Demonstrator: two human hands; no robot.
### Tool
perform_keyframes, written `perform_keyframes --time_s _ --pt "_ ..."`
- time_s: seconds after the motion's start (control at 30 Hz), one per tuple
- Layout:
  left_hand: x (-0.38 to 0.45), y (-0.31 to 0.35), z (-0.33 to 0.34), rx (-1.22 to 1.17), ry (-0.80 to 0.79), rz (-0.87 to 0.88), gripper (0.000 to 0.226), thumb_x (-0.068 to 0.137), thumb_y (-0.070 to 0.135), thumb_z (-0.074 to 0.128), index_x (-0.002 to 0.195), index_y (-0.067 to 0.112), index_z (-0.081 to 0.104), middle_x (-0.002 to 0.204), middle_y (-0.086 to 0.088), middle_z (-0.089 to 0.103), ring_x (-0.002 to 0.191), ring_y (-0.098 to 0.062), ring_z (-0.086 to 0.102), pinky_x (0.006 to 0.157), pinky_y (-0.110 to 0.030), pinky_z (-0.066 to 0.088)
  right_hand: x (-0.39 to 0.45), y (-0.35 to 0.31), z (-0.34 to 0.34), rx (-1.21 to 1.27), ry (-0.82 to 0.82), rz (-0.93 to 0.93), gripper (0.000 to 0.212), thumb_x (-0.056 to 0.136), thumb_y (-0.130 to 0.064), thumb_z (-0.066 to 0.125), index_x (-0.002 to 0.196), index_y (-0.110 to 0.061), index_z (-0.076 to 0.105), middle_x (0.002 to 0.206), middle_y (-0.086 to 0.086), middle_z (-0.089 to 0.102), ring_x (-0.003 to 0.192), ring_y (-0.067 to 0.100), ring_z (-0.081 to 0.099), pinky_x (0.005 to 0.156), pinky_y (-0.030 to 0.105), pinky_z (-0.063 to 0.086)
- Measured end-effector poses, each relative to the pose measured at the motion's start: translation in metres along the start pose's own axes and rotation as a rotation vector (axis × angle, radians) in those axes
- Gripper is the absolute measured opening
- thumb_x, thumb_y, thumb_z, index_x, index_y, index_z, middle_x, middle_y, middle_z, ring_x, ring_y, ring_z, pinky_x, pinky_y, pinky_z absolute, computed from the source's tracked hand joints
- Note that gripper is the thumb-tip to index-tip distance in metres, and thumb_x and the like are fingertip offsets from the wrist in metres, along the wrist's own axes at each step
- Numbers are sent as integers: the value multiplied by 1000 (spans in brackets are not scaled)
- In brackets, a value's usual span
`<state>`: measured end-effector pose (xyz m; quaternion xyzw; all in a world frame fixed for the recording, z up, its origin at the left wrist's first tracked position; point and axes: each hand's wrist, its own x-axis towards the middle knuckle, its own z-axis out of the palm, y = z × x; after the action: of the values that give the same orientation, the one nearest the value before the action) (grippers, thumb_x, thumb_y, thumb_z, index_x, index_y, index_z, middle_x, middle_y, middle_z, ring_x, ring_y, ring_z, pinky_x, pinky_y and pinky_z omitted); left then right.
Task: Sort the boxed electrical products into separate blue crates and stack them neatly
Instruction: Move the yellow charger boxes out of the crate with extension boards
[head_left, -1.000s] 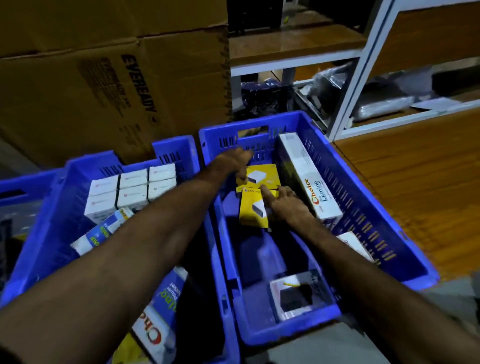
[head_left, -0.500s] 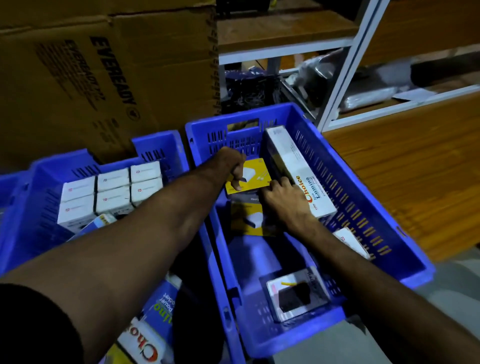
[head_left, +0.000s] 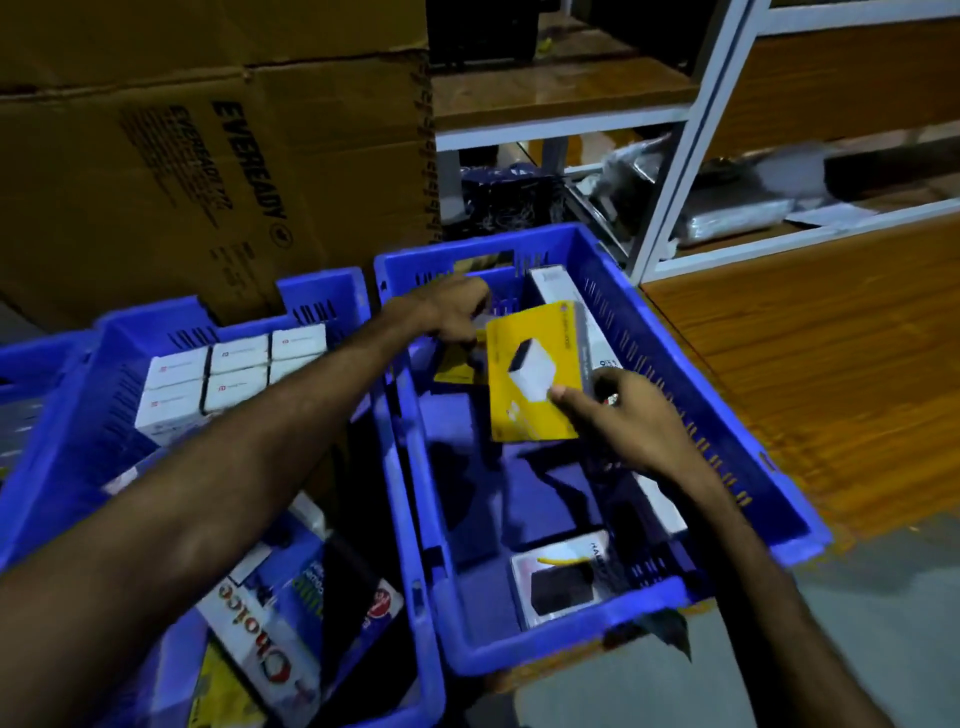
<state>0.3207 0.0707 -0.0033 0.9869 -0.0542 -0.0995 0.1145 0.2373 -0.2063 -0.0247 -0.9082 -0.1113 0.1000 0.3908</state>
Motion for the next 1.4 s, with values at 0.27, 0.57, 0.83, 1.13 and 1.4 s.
perform_keyframes --time_s 0.27,0.57,0.83,1.13,1.4 --pt "-108 6 -19 -723 474 -220 37 73 20 93 95 14 64 83 0 59 69 -9 59 59 -21 49 -44 -35 -17 773 10 -73 47 95 -44 68 82 1 60 73 11 57 68 22 51 59 36 44" --pt "-291 26 23 -1563 858 -509 17 93 9 73 101 0 61 106 -21 72 90 -29 76 67 -36 64 -91 -96 12 934 -246 -46 27 97 -39 64 79 -20 61 60 -11 58 64 12 55 56 26 46" --pt "-447 14 60 -1574 1347 -647 34 83 15 83 105 7 58 101 -13 58 96 -31 62 67 -36 63 -152 -164 93 817 -534 -98 28 93 -39 67 78 -17 58 56 -5 51 56 11 49 46 16 40" --pt "-600 -67 59 -951 1712 -932 33 81 24 87 101 10 65 94 -16 65 76 -24 65 60 -37 61 -178 -255 185 555 -641 -176 35 87 -40 77 78 -8 67 65 8 53 48 12 48 44 24 46" --pt "-670 -171 41 -579 1549 -1041 31 81 23 87 93 8 62 77 0 62 71 -21 58 62 -31 47 -135 -353 254 219 -377 -284 54 65 -57 81 64 -5 69 62 7 71 61 23 72 65 44 64"
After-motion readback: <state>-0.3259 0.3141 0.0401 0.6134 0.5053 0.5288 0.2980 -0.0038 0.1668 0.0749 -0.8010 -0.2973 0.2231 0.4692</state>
